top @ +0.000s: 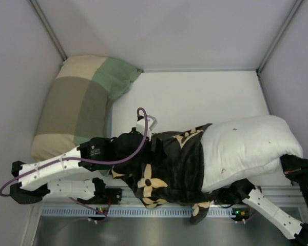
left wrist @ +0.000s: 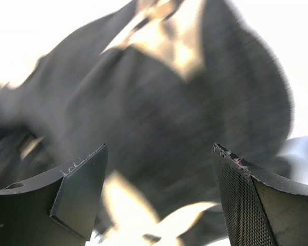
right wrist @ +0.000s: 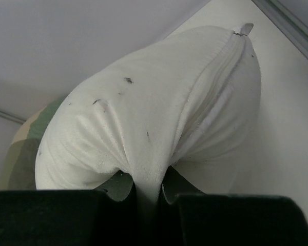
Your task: Remove the pillowcase from the pillow
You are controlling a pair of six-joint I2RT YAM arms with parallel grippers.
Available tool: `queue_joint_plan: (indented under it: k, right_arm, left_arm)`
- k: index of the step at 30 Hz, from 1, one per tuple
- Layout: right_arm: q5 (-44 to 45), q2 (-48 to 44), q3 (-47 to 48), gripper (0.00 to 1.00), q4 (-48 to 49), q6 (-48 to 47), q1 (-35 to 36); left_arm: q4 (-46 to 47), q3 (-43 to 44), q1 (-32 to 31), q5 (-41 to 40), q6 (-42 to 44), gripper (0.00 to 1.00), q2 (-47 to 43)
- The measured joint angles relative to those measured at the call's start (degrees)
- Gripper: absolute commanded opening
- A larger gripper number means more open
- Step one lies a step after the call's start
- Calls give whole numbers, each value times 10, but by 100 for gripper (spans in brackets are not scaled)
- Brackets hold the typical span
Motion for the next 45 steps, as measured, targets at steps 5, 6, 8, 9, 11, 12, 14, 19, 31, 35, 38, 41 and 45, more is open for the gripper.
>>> queue_joint_plan:
  k: [5, 6, 8, 9, 11, 12, 14, 19, 31, 35, 38, 41, 45]
  right_arm:
    - [-32, 0, -39, 0, 19, 0, 0]
    - [-35, 0, -45, 0, 22, 0, 0]
    - [-41, 0, -57, 0, 33, 1, 0]
    - [-43, 0, -62, 0, 37, 1, 0]
    - [-48, 0, -70, 0, 43, 1, 0]
    - [-50, 0, -74, 0, 45, 1, 0]
    - [-56, -1, -80, 0, 49, 0, 0]
    - [-67, -3, -85, 0, 46, 0, 0]
    - [-78, -10, -61, 0, 19, -1, 0]
    - [-75, -10, -47, 0, 6, -2, 0]
    - [-72, -10, -35, 0, -5, -5, 0]
    - [-68, -10, -20, 0, -15, -7, 0]
    - [-67, -10, 19, 0, -37, -10, 1]
  left_arm:
    - [59, 98, -31, 4, 28, 85, 83]
    - [70, 115, -41, 0, 32, 84, 108]
    - [82, 143, -65, -10, 39, 84, 159]
    - [86, 152, -76, -17, 41, 84, 186]
    - [88, 168, -98, -34, 41, 84, 239]
    - [87, 173, -104, -42, 40, 83, 262]
    - [69, 192, -118, -73, 32, 82, 316]
    - [16, 234, -134, -144, -9, 67, 384]
    - [14, 40, -144, -195, -148, 9, 204]
    - [4, -50, -144, -195, -198, 0, 98]
    - [1, -107, -144, -192, -229, 0, 0]
    - [-18, -141, -144, -193, -260, 0, -104]
    - [-54, -159, -144, -196, -296, 0, -200]
